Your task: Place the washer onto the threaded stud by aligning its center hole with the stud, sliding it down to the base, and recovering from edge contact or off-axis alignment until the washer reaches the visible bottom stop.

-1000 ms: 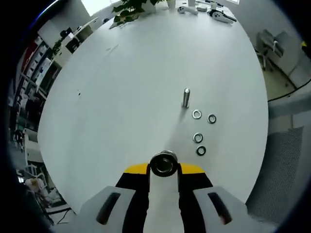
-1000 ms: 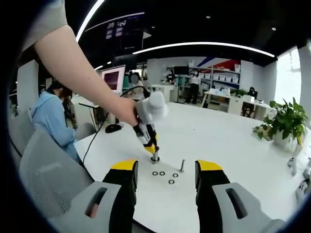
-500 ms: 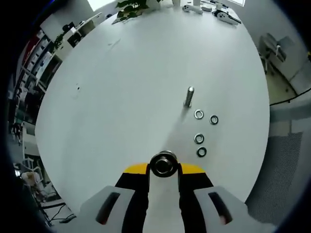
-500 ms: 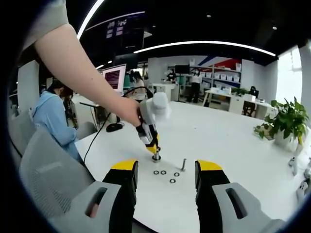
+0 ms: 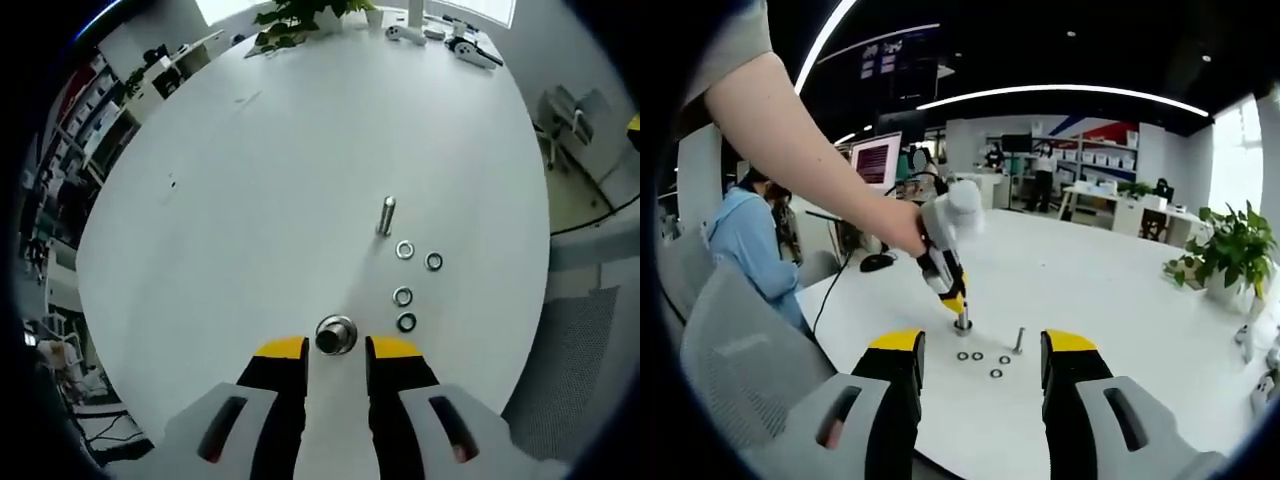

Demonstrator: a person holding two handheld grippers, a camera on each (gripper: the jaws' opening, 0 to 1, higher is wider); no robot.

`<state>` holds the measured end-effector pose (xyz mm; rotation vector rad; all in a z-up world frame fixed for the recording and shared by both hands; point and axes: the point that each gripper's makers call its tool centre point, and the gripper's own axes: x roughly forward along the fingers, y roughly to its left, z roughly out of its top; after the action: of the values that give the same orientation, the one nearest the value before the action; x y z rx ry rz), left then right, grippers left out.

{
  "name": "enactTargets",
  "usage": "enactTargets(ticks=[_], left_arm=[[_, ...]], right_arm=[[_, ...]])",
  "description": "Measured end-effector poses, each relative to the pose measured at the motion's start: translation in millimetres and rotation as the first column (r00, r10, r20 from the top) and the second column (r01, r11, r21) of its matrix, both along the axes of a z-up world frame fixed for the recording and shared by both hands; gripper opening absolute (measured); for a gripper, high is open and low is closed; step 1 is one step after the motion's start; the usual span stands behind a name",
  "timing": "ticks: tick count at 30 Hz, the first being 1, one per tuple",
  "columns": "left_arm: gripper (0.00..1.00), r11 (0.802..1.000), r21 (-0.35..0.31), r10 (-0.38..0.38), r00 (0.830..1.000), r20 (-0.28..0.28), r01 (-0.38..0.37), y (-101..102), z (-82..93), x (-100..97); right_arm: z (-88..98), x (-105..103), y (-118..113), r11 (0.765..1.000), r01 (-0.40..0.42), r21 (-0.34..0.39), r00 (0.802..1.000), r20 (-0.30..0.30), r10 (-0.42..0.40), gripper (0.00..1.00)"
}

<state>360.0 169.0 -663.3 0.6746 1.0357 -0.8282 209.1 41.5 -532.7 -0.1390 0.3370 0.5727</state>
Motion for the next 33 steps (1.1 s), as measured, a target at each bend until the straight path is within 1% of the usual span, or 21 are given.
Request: enactTargets(ticks=[2, 5, 6, 9, 12, 15, 17, 18, 19, 20, 21, 22, 23, 24, 26, 28, 29, 30, 31, 32, 33], left_arm=[[0.21, 0.999, -0.030, 0.015, 1.000, 0.015, -0.015, 2, 3.4, 0.4], [0.22, 0.999, -0.032, 0.035, 0.999, 0.017, -0.035, 12, 2.4, -3.7], [0.22, 0.996, -0.059, 0.068, 0.998, 0.009, -0.068, 13, 2.7, -5.7], [0.22, 0.987, -0.119, 0.117, 0.993, 0.028, -0.113, 15, 9.1, -9.2], [0.23, 0.973, -0.179, 0.155, 0.987, 0.046, -0.144, 18, 18.1, -18.7], [0.25, 0.923, -0.312, 0.246, 0.969, 0.027, -0.226, 17, 32.5, -37.2], [0.25, 0.908, -0.342, 0.271, 0.961, 0.045, -0.241, 24, 39.2, -49.1], [0.26, 0.905, -0.350, 0.274, 0.960, 0.051, -0.240, 26, 41.5, -54.4], [0.26, 0.896, -0.366, 0.294, 0.954, 0.059, -0.253, 31, 44.8, -61.6], [0.26, 0.890, -0.372, 0.307, 0.950, 0.061, -0.264, 33, 45.9, -63.7], [0.26, 0.876, -0.394, 0.327, 0.943, 0.064, -0.277, 36, 48.8, -67.5], [0.26, 0.857, -0.422, 0.350, 0.935, 0.059, -0.294, 39, 52.1, -74.8], [0.26, 0.846, -0.436, 0.366, 0.929, 0.053, -0.308, 42, 53.7, -80.1], [0.26, 0.836, -0.451, 0.376, 0.925, 0.058, -0.311, 46, 56.4, -87.8], [0.27, 0.826, -0.477, 0.378, 0.923, 0.071, -0.301, 48, 60.5, -96.7], [0.29, 0.791, -0.548, 0.382, 0.919, 0.094, -0.273, 45, 73.3, -110.7], [0.29, 0.781, -0.568, 0.381, 0.919, 0.102, -0.261, 44, 78.1, -116.3], [0.27, 0.778, -0.578, 0.399, 0.905, 0.149, -0.248, 49, 86.5, -121.0], [0.25, 0.782, -0.586, 0.410, 0.884, 0.225, -0.214, 54, 96.6, -119.5], [0.25, 0.762, -0.613, 0.442, 0.860, 0.255, -0.210, 58, 105.3, -121.8], [0.26, 0.740, -0.632, 0.463, 0.855, 0.232, -0.230, 59, 106.6, -126.9]], right_arm=[[-1.0, 0, 0, 1.000, -0.002, -0.005, 1.000, -0.003, 0.002, 0.49], [-0.8, -1, 1, 1.000, -0.005, -0.005, 1.000, -0.003, 0.005, 0.49], [-1.3, -1, 2, 1.000, -0.008, -0.009, 1.000, -0.004, 0.008, 0.49], [-2.4, -1, 2, 1.000, -0.011, -0.016, 1.000, -0.005, 0.011, 0.49], [-2.8, -1, 2, 1.000, -0.013, -0.021, 1.000, -0.006, 0.013, 0.48], [-2.7, -2, 3, 1.000, -0.020, -0.018, 1.000, -0.006, 0.020, 0.48], [-5.7, -3, 6, 0.999, -0.034, -0.035, 0.999, -0.014, 0.033, 0.48], [-5.4, -4, 7, 0.999, -0.039, -0.038, 0.999, -0.012, 0.039, 0.48], [-5.4, -4, 8, 0.998, -0.042, -0.041, 0.999, -0.011, 0.042, 0.48], [-5.8, -4, 8, 0.998, -0.047, -0.046, 0.999, -0.012, 0.046, 0.48], [-6.2, -4, 9, 0.998, -0.049, -0.048, 0.999, -0.014, 0.049, 0.48], [-6.6, -5, 9, 0.997, -0.051, -0.051, 0.999, -0.015, 0.050, 0.48], [-7.1, -5, 9, 0.997, -0.053, -0.053, 0.998, -0.017, 0.052, 0.48], [-7.5, -5, 9, 0.997, -0.054, -0.051, 0.998, -0.020, 0.053, 0.48], [-8.7, -6, 10, 0.997, -0.059, -0.052, 0.998, -0.025, 0.058, 0.48], [-9.4, -6, 12, 0.996, -0.069, -0.058, 0.997, -0.027, 0.067, 0.47], [-4.3, -7, 14, 0.995, -0.078, -0.057, 0.997, -0.005, 0.078, 0.47], [1.8, -6, 16, 0.996, -0.080, -0.041, 0.997, 0.021, 0.081, 0.46], [4.8, -7, 17, 0.996, -0.082, -0.030, 0.996, 0.030, 0.083, 0.45], [3.5, -8, 17, 0.996, -0.086, -0.031, 0.996, 0.023, 0.087, 0.45], [1.6, -8, 18, 0.995, -0.092, -0.036, 0.996, 0.019, 0.092, 0.44]])
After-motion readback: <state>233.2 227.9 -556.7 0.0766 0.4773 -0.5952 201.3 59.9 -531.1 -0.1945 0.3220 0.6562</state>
